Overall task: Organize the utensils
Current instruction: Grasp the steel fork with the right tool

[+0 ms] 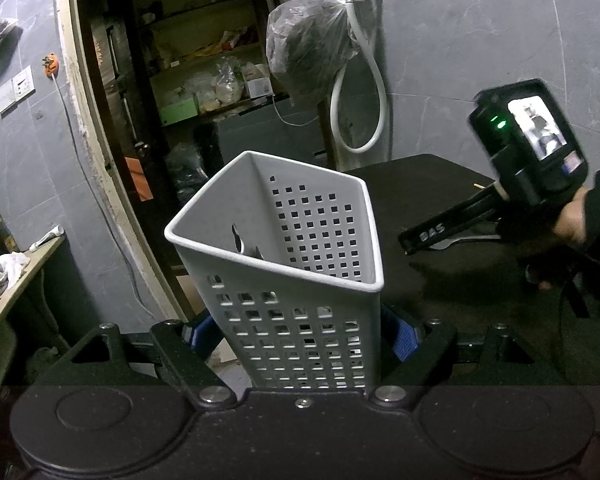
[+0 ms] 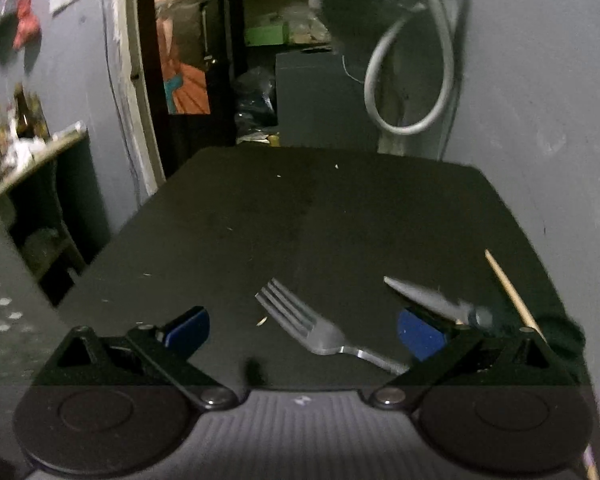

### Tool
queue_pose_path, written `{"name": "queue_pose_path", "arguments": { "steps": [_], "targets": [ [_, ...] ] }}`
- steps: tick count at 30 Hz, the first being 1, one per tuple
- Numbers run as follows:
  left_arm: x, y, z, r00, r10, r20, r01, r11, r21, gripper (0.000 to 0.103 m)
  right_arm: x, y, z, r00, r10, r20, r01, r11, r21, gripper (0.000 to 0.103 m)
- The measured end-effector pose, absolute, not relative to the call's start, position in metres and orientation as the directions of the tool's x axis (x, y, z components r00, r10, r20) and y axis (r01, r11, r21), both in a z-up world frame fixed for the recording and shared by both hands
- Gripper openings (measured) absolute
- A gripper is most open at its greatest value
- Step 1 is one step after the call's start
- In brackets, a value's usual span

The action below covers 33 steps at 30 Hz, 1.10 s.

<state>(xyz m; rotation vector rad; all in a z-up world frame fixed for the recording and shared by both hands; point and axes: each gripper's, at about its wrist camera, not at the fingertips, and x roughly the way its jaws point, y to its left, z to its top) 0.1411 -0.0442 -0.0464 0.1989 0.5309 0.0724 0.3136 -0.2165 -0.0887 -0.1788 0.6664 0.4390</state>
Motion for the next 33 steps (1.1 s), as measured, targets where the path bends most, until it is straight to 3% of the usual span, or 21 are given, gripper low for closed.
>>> {"name": "queue_pose_path", "arguments": {
  "steps": [20, 23, 33],
  "targets": [
    [0.141, -0.044, -0.046, 0.86, 0.12, -0.497, -0.015, 0.978, 0.21, 0.084, 0.332, -0.201, -0.119, 0.69, 0.295, -0.661, -0.453, 0.888, -0.077, 0.102],
    [0.141, -0.043, -0.046, 0.86, 0.12, -0.497, -0.015, 0.978, 0.21, 0.084, 0.333, -0.203, -0.119, 0.684, 0.314, -0.659, -0.461, 0.885, -0.057, 0.095],
    [0.141, -0.044, -0.046, 0.86, 0.12, -0.497, -0.015, 0.977, 0.21, 0.084, 0.324, -0.209, -0.116, 0.643, 0.41, -0.647, -0.528, 0.849, 0.013, 0.053]
  ]
}}
